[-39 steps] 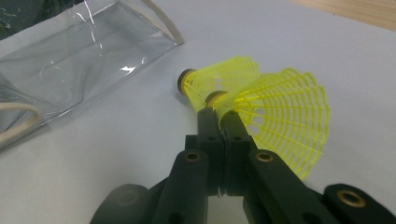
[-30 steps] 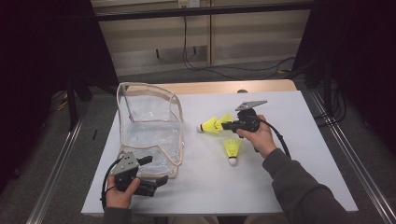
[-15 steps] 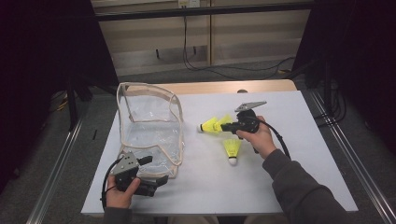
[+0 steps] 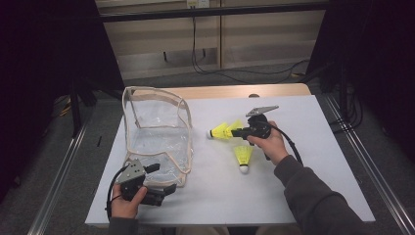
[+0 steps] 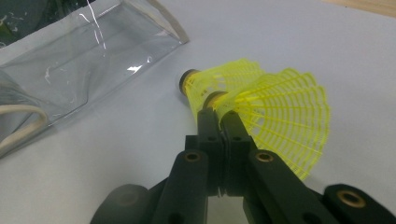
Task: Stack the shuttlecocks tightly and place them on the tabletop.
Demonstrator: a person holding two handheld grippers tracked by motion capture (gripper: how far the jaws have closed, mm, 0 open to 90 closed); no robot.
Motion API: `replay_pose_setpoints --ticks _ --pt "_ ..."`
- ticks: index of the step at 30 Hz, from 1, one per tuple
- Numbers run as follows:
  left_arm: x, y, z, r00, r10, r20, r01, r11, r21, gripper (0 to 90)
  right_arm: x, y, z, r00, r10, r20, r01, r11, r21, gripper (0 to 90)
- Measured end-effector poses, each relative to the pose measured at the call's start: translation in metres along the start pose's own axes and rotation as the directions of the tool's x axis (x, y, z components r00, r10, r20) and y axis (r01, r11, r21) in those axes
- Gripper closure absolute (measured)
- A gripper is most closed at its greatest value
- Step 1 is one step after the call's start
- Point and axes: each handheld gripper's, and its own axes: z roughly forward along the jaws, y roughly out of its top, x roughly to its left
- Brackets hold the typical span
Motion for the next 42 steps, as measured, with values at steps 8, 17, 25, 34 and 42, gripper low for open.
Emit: replay_pose_setpoints --ticks 8,17,25,34,42 --pt "0.0002 0.0001 0.0000 1.0000 0.003 0.000 -0.003 1.0000 0.004 3.6 -0.0019 0.0001 0.0013 1.0000 0.009 -0.002 -0.009 1.000 -0.002 88.3" --pt "0.0000 -0.0001 0.0000 1.0000 0.001 0.001 -0.001 1.0000 0.001 3.6 -0.0002 0.0048 0.0032 1.0000 -0.006 -0.003 0.006 1.000 0.004 88.3" --pt "0.0004 -0.0001 -0.0003 1.0000 0.003 0.001 -0.003 1.0000 0.003 3.6 -0.0005 0.0053 0.0039 0.9999 -0.012 0.001 0.012 1.000 0.006 88.2" --pt "0.0003 -0.0001 -0.0004 1.0000 0.005 0.000 -0.005 1.0000 0.004 3.6 -0.0029 0.0049 0.0037 0.9999 -0.013 0.006 0.013 1.000 0.010 88.0" --pt "0.0004 -0.0001 -0.0007 1.0000 0.004 0.003 -0.004 1.0000 0.004 3.6 -0.0063 0.0022 0.0066 1.0000 -0.003 0.007 0.003 1.000 0.028 87.3"
